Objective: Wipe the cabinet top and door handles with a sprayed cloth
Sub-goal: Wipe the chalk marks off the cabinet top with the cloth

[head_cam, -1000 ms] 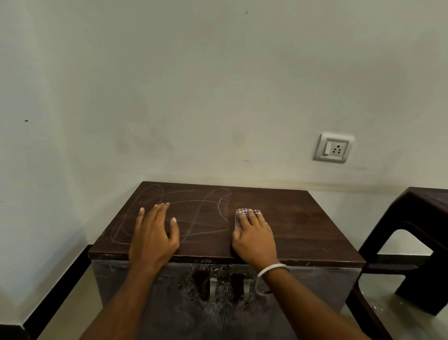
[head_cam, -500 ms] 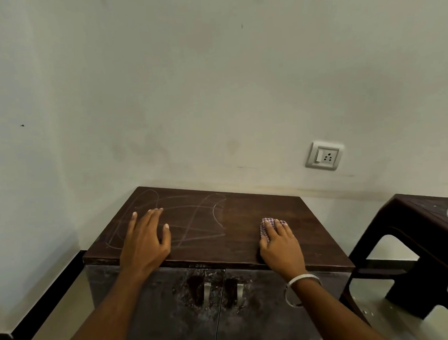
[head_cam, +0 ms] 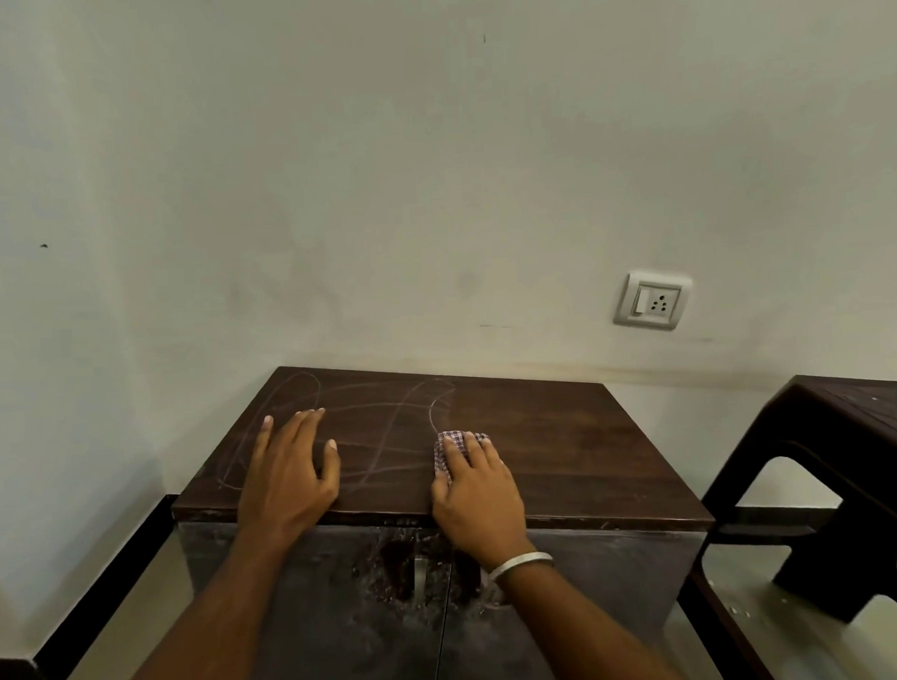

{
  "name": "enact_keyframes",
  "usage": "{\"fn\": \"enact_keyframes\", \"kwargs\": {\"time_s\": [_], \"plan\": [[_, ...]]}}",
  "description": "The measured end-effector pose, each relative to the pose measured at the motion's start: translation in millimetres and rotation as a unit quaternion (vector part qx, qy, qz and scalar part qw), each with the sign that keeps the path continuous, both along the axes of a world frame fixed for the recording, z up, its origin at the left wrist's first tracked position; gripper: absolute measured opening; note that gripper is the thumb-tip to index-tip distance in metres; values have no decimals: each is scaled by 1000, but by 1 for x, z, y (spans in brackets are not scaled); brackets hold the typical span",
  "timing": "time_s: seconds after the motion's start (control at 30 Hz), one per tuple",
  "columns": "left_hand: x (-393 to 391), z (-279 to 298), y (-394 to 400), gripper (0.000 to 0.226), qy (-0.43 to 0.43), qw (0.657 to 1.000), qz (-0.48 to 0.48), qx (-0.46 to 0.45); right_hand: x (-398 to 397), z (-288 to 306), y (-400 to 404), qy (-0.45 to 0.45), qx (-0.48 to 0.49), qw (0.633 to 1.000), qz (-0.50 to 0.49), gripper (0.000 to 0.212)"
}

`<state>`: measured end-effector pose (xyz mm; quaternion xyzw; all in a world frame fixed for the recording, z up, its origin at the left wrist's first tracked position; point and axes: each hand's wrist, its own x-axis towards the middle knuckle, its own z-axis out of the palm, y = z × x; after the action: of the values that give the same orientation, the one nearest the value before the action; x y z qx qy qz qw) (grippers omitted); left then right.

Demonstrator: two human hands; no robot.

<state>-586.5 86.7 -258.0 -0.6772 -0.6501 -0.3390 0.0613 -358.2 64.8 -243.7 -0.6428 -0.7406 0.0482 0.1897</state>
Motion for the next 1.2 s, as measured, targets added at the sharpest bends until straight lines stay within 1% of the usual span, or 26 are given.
{"fn": "enact_keyframes", "kwargs": {"time_s": [0.17,0.3,0.5,0.57,0.7,0.8,0.9,1.07,1.2], "plan": [[-12,2,-3,59,-3,1000,18,5,30,3,-1,-1,-15,998,-59,59],[-10,2,-3,59,0,1000,9,2,15,7,0,4,-20,997,-78,58],[-10,2,-4,59,-23,1000,14,2,-49,5,7,7,-14,1000,-19,58],[-10,2,-5,59,-37,999,17,3,-56,4,9,7,-14,1000,-7,58],[-13,-1,-4,51,-49,999,17,0,-35,2,11,3,-8,1000,12,58],[-13,-1,-3,49,-49,999,16,-2,-5,3,16,-17,-5,1000,-19,59],[-11,1,-3,55,-35,999,15,3,15,6,21,-26,-19,998,-45,58],[-10,1,-3,56,-32,999,21,2,-3,11,29,-7,-33,997,-62,58],[-11,0,-2,52,-33,999,23,-6,-38,11,40,-6,-37,999,-17,58]]}}
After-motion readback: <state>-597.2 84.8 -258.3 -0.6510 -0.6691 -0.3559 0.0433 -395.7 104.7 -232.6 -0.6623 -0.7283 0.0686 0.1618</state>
